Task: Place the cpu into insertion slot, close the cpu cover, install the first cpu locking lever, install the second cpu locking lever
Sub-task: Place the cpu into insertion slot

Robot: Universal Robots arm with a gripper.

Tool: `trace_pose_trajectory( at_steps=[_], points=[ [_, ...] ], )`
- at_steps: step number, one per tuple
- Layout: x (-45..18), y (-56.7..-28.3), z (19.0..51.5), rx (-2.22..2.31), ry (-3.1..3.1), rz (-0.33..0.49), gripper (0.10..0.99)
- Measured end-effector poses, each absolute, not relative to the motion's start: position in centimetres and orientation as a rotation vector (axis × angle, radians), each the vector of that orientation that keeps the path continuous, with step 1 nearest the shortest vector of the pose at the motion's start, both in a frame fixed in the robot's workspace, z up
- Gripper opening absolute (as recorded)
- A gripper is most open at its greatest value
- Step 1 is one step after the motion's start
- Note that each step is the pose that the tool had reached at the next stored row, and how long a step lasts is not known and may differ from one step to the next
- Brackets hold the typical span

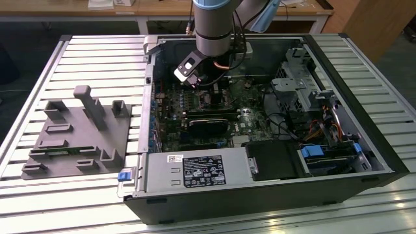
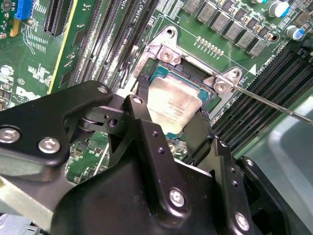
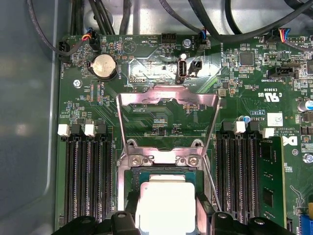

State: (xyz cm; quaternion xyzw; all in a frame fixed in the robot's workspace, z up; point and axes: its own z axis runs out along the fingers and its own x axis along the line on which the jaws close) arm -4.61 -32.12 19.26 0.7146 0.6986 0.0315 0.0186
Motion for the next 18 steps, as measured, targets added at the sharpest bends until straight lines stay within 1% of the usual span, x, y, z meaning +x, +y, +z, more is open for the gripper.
trace_pose_trajectory(
  at_steps=[18],
  points=[
    [-4.60,-32.11,19.20,2.218,2.170,0.099,0.537]
  ],
)
